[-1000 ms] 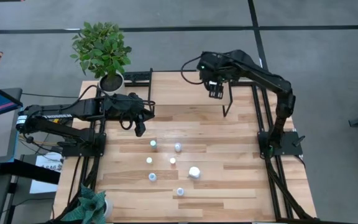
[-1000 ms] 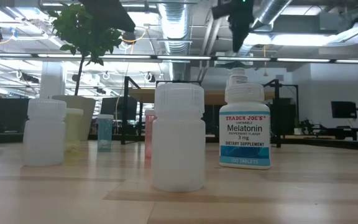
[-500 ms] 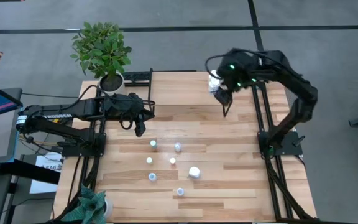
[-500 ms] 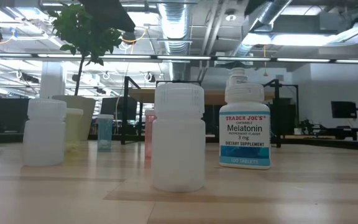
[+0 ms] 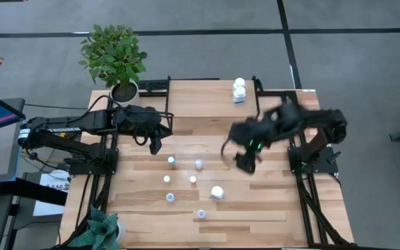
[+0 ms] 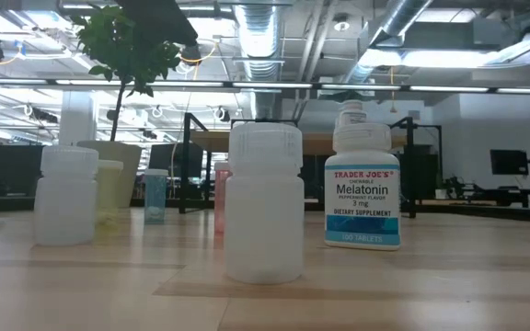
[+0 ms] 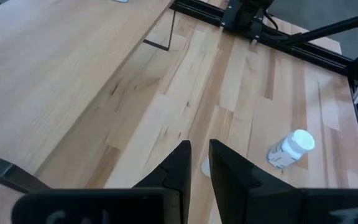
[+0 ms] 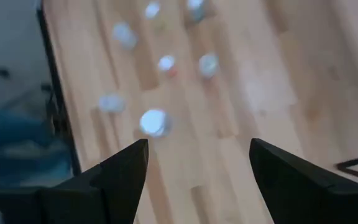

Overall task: Pick and place medicine bottles onto shelf by color
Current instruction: Put the right white, blue pill bottle on the shelf aligned with the other white, blue pill bottles

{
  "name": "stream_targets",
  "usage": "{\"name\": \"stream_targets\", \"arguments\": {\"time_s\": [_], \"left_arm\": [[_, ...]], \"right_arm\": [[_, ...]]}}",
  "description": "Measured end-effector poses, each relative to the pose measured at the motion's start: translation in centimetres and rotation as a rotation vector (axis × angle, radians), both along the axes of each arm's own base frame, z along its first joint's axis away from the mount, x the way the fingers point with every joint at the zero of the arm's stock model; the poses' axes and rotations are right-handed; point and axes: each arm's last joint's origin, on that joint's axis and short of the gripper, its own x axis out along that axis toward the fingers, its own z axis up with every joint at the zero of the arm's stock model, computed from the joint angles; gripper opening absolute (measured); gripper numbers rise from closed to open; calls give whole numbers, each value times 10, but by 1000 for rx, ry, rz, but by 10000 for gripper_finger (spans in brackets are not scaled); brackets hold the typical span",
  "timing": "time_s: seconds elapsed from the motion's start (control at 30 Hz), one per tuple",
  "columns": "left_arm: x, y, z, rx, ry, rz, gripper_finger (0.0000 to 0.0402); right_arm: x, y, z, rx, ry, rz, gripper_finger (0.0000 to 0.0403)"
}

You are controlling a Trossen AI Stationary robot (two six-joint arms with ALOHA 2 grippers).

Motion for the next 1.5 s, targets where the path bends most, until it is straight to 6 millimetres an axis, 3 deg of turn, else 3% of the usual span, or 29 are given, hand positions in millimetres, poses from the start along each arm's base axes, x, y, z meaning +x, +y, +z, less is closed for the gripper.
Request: {"name": "stream_targets", "arguments": {"time_s": [0.37,0.73,1.03,1.5], "left_arm": [[-1,0,-1,38,21,-25,43],[-1,0,-1,20,18,-13,43],[-1,0,-1,19,18,-15,43],[-2,0,-3,17,42,-15,43]], "right_arm": [[60,90,-85,-76,207,193,303],[94,120,-153,-61,342,22,303],[102,129,-172,-78,328,-108,303],[105,144,-189,-141,315,-75,303]]}}
